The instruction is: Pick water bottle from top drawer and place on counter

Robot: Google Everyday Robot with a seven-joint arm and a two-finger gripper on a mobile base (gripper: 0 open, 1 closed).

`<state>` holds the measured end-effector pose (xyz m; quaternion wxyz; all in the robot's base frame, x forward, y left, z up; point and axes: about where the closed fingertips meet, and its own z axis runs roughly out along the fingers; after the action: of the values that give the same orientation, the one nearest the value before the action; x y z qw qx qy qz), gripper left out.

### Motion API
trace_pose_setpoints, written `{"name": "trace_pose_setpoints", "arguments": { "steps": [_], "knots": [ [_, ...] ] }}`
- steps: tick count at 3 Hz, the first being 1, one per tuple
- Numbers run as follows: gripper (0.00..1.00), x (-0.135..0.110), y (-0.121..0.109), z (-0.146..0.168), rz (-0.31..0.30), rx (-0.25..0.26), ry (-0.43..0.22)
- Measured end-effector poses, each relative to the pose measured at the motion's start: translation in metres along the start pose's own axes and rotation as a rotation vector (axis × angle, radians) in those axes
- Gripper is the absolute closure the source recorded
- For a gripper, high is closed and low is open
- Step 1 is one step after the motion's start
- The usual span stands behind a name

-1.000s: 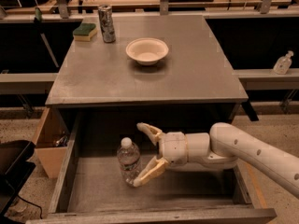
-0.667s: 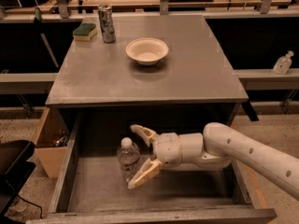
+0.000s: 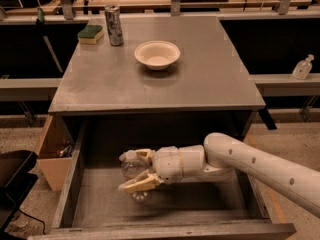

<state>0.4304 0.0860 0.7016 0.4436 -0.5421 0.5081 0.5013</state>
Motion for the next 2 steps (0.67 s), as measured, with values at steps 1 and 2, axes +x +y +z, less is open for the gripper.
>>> {"name": "trace_pose_setpoints", "arguments": {
  "steps": [1, 2],
  "knots": [
    [0.72, -0.0008, 0.0003, 0.0005, -0.001, -0.001, 0.0],
    [0.96, -0.0014, 0.0011, 0.0022, -0.002, -0.006, 0.0]
  ]
}}
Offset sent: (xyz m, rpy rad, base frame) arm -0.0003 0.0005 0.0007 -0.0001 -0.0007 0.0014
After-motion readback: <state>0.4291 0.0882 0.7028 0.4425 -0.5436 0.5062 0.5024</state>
